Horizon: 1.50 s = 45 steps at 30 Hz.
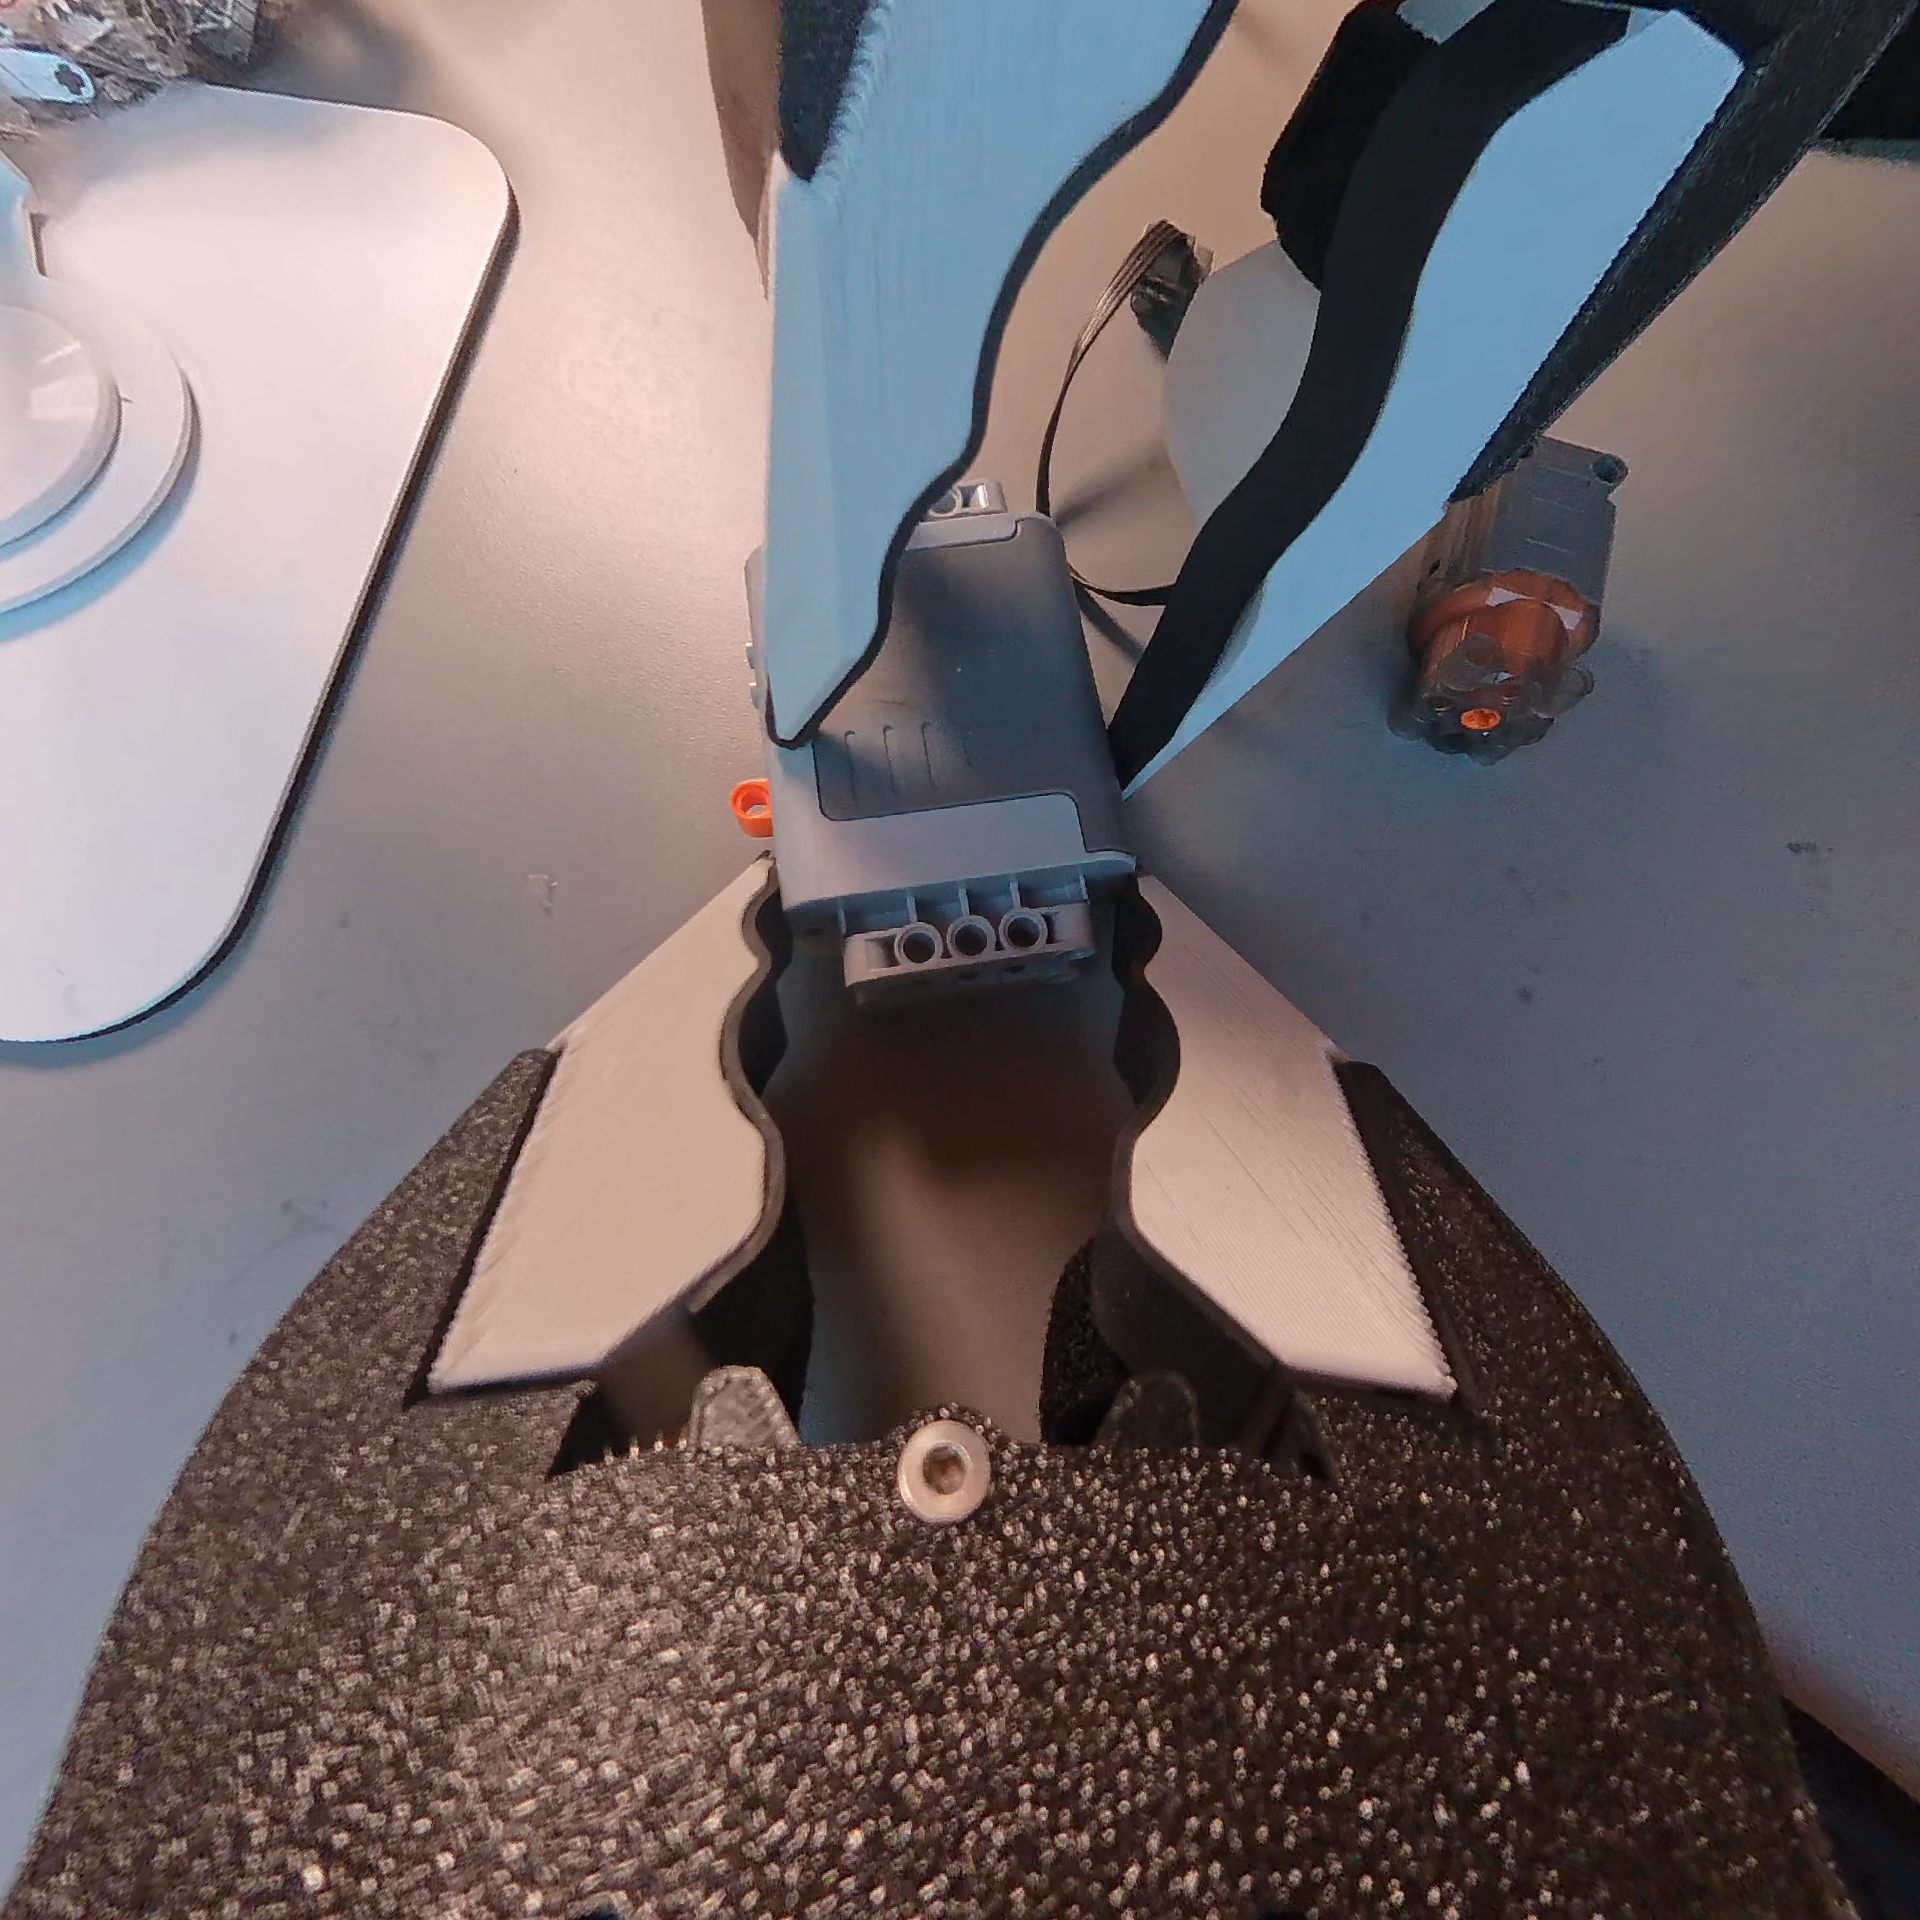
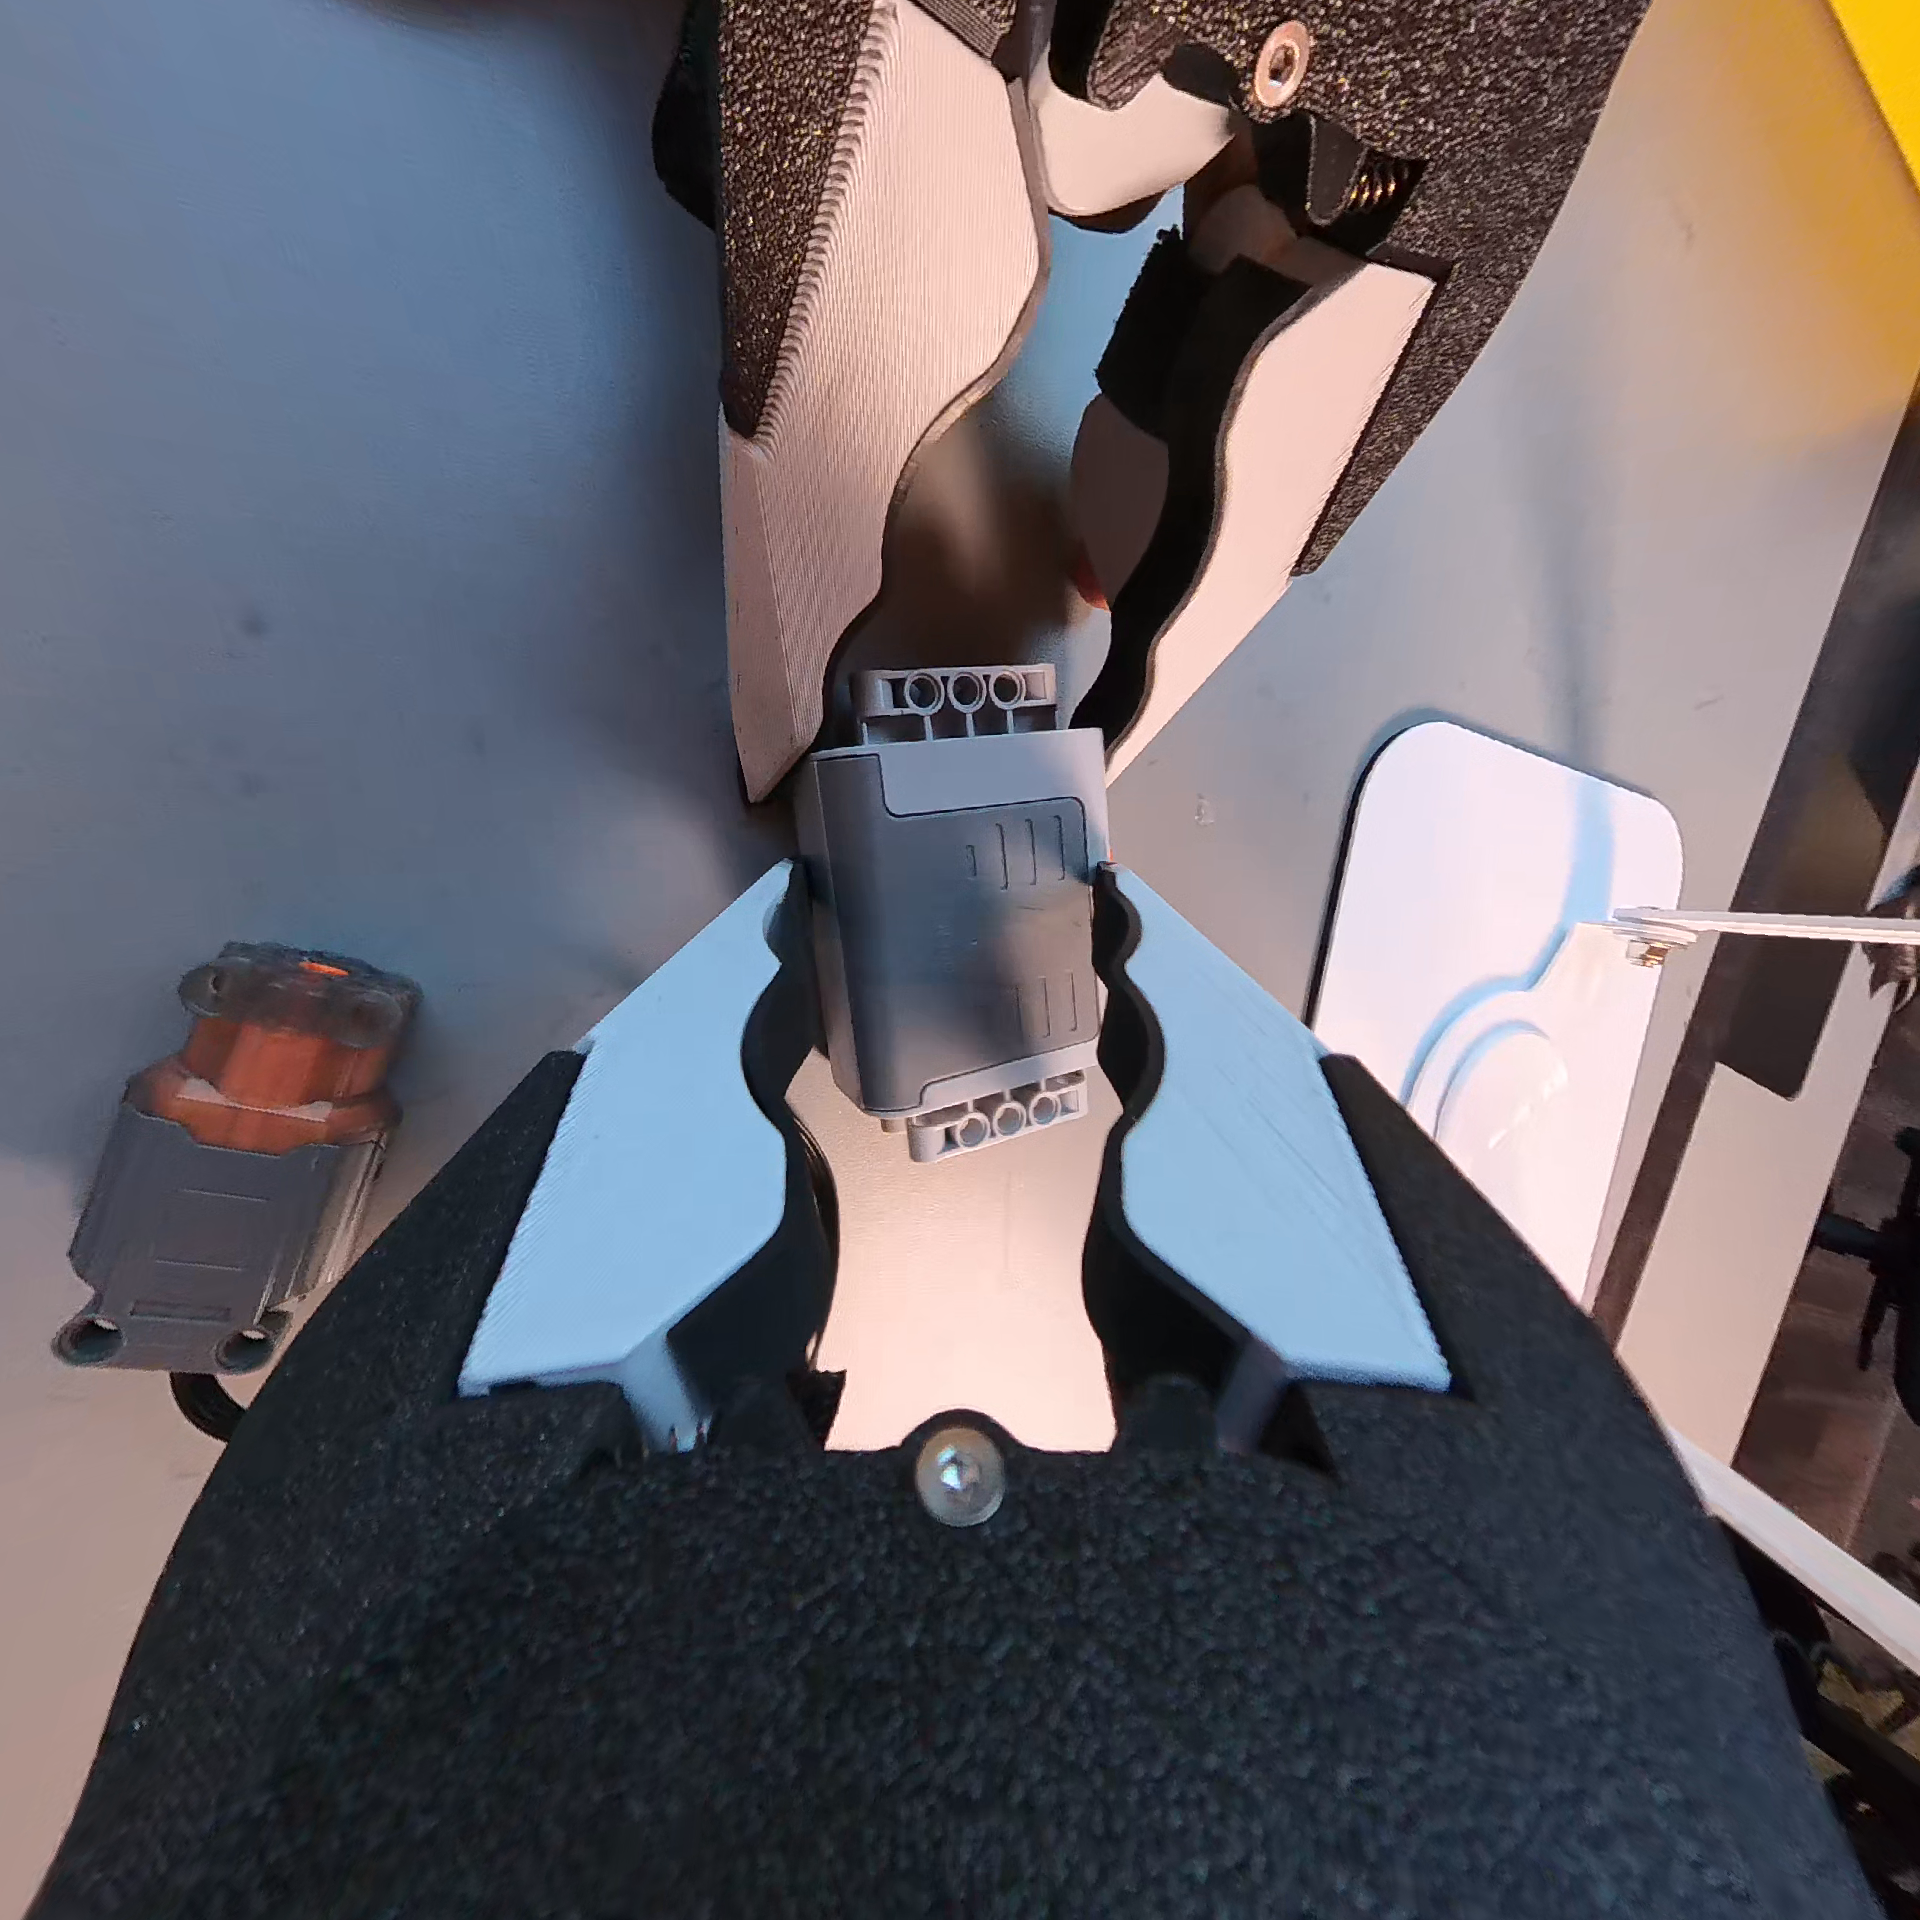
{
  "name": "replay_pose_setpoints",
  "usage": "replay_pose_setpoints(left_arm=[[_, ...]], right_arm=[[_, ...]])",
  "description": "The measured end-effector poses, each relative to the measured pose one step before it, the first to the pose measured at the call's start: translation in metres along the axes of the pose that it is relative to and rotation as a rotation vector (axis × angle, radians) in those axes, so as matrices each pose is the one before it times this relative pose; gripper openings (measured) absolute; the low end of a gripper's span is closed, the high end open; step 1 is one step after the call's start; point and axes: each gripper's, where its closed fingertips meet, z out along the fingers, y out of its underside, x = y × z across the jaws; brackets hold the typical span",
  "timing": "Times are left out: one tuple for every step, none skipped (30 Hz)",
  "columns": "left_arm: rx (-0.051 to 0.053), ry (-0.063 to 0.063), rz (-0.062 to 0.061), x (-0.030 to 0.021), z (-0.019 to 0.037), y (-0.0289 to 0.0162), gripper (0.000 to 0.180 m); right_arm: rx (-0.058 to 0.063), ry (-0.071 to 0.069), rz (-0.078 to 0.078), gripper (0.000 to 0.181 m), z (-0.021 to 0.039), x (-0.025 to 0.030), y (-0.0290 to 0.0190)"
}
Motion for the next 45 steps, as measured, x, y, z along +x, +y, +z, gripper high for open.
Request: replay_pose_setpoints(left_arm=[[-0.0002,0.0005,-0.0006,-0.00002,-0.00002,0.00003,0.06],[-0.0002,0.0007,-0.0027,0.00001,-0.0001,-0.00004,0.06],[-0.0005,0.0002,-0.0013,0.00004,0.00001,0.00003,0.06],[-0.0002,-0.0001,0.0001,-0.0001,0.00003,-0.00001,0.06],[-0.0003,0.0003,0.0,0.00011,-0.00003,-0.00009,0.06],[-0.0007,0.0005,0.0008,0.00008,0.00001,0.00005,0.06],[-0.0004,0.0005,0.0015,-0.00011,-0.00005,-0.00006,0.06],[-0.0003,0.0001,0.0011,0.00001,-0.00003,-0.00009,0.06],[0.0001,-0.0004,0.0005,0.00005,0.00002,-0.00002,0.06],[-0.0007,-0.0013,0.0015,-0.00002,0.00008,-0.00001,0.06],[-0.0014,-0.0012,0.0013,0.00002,-0.00004,0.00002,0.06],[-0.0011,0.0,0.0007,-0.00007,0.00003,0.00005,0.06],[0.0013,0.0007,0.0,-0.00001,-0.00013,0.00001,0.06],[0.0033,0.0008,0.0002,-0.00008,0.00005,0.0001,0.06],[0.0019,0.0006,-0.0013,-0.00001,-0.00008,0.00005,0.06],[0.0001,-0.0003,-0.0016,-0.00014,-0.00006,0.00004,0.06],[0.0,-0.0005,-0.0008,0.00006,-0.00004,0.00004,0.06],[-0.0002,-0.0018,0.0006,-0.00008,0.00006,-0.00003,0.06],[-0.0001,-0.0011,0.0006,0.00001,0.00007,-0.00005,0.06],[0.0003,0.0002,-0.0011,0.00004,0.0,-0.00017,0.06],[0.0014,0.0021,-0.0051,-0.00012,0.00002,-0.00029,0.06],[0.0004,0.0013,-0.0047,0.00002,-0.0001,-0.00023,0.06],[-0.0012,-0.0038,0.0037,-0.00003,0.00016,0.00025,0.06],[-0.0011,-0.0046,0.0043,-0.00004,0.00011,0.00016,0.06],[0.0002,0.0003,-0.002,0.00012,-0.00011,-0.00005,0.06],[-0.0003,-0.0007,0.0007,-0.00001,-0.00001,0.00004,0.06],[-0.0005,-0.0019,0.0022,0.00007,-0.00001,-0.00006,0.06],[-0.0002,-0.002,0.0023,-0.00016,-0.00006,-0.00006,0.06],[-0.0007,-0.003,0.0048,-0.00005,-0.00006,-0.00001,0.06],[-0.0013,-0.0047,0.0063,-0.00005,-0.00017,-0.00013,0.06],[0.0001,-0.0084,0.0119,-0.00024,-0.00027,-0.00044,0.06],[-0.0014,-0.0123,0.0185,-0.0002,-0.00042,-0.00053,0.06],[-0.0073,-0.0074,0.0074,-0.00019,-0.00004,0.00052,0.06],[-0.0002,0.0065,-0.0198,0.00015,0.00008,0.0007,0.06],[0.0022,0.0081,-0.0193,0.00013,0.0003,0.00054,0.06],[-0.0016,-0.0019,0.0012,0.00006,-0.00005,0.00003,0.059],[-0.003,-0.0014,-0.0007,0.00024,0.0001,-0.00013,0.059],[0.001,0.0025,-0.0045,0.00023,0.00029,-0.00007,0.059],[0.0006,0.0016,-0.0062,-0.00011,0.00002,0.00006,0.059],[0.0001,0.0002,-0.004,-0.00004,-0.00007,0.00005,0.06],[0.0015,0.0007,-0.0034,-0.00001,0.0,0.00002,0.06],[0.001,0.0007,-0.001,0.00003,0.00003,0.00003,0.06],[-0.0008,-0.0005,-0.0016,0.00004,0.00005,0.00002,0.06],[-0.001,0.0,-0.0011,-0.00001,0.00009,-0.00001,0.06],[-0.0004,-0.0001,0.0001,0.00004,0.00002,0.00001,0.06]], right_arm=[[-0.0001,0.0064,0.0021,0.052,-0.0001,-0.00007,0.00009],[-0.0013,0.0119,-0.0063,0.051,-0.00018,-0.0004,-0.00012],[0.0036,0.0074,-0.0073,0.048,-0.00038,-0.00177,-0.00062],[0.0033,0.0111,0.0072,0.047,0.00008,-0.00072,0.00017],[0.0034,0.0008,0.0186,0.047,-0.00002,-0.00025,0.00042],[0.0018,-0.0047,0.016,0.047,0.00009,-0.00009,0.00021],[-0.0016,-0.0081,0.0059,0.047,0.00004,0.00014,-0.00002],[-0.0041,-0.0103,0.0001,0.046,-0.00002,0.00005,0.0001],[-0.0057,-0.0118,-0.0005,0.046,0.00002,-0.00001,0.00008],[-0.0048,-0.0146,0.0046,0.046,-0.00016,-0.00006,0.0001],[-0.0016,-0.0108,0.0006,0.045,-0.00029,-0.00001,0.0001],[0.0013,-0.0062,0.0026,0.045,-0.00028,0.00009,-0.00004],[0.0031,0.0013,-0.0029,0.045,-0.00039,-0.00002,-0.00003],[0.0044,0.0024,0.0006,0.043,-0.00098,-0.00043,-0.00034],[0.0087,0.0016,-0.0053,0.039,-0.00217,-0.00117,-0.00135],[0.008,0.0044,-0.0046,0.031,-0.00312,-0.00233,-0.00164],[0.005,0.0182,-0.0002,0.026,-0.00159,-0.00148,-0.00074],[0.0032,0.0186,-0.0106,0.022,-0.00158,-0.00109,0.00015],[-0.0025,0.0102,0.0046,0.021,-0.00115,-0.00069,0.00013],[-0.0034,0.0024,-0.0021,0.017,-0.0014,-0.00048,0.00002],[-0.0038,0.006,-0.0075,0.015,-0.00121,0.0,-0.00009],[-0.0006,0.0103,-0.0158,0.014,-0.00054,-0.00004,-0.0001],[-0.0017,0.0105,-0.0125,0.016,0.00039,0.00004,0.00053],[-0.0026,0.007,-0.0039,0.018,0.00047,0.00033,0.00047],[-0.0154,0.0091,-0.0083,0.026,0.0003,0.00165,0.00236],[-0.0113,0.0115,-0.0114,0.036,-0.00025,0.00282,0.0017],[-0.0023,-0.0026,-0.005,0.041,-0.0012,0.00142,0.00016],[0.0056,-0.008,0.0022,0.045,-0.0012,0.00079,-0.0014],[0.0021,-0.0104,0.0047,0.051,0.00003,0.00042,-0.00095],[-0.0158,-0.0125,0.0057,0.058,0.00221,0.00021,0.00177],[-0.0223,-0.0172,0.0006,0.061,0.00386,-0.00077,0.00318],[-0.0068,-0.0126,-0.0044,0.059,0.00428,-0.00118,0.00147],[0.0092,0.0055,-0.0014,0.055,0.00325,0.00027,-0.0005],[-0.0016,0.0222,-0.0103,0.048,0.00097,0.00245,0.00034],[-0.0034,0.0078,-0.0017,0.046,0.00052,-0.00029,0.00032],[0.0006,0.0038,0.0181,0.045,0.00011,-0.00062,-0.00007],[-0.0007,-0.0033,0.0086,0.044,-0.00096,-0.00072,0.00044],[-0.0031,-0.0039,0.006,0.043,-0.00116,-0.00067,0.00015],[-0.0018,0.0004,-0.0036,0.039,-0.00159,-0.00071,-0.00029],[0.0021,0.0027,-0.0026,0.035,-0.00171,-0.0011,-0.00049],[0.0041,0.0056,0.0078,0.032,-0.00137,-0.00071,-0.00021],[-0.0003,0.0041,0.0058,0.032,-0.00075,-0.0011,0.00031],[-0.0078,-0.0015,0.0019,0.033,-0.0009,-0.00123,0.00004],[-0.0085,0.003,-0.0019,0.03,-0.00096,0.00016,-0.00004],[-0.0043,0.0079,-0.0116,0.025,-0.00078,0.00123,-0.00021]])
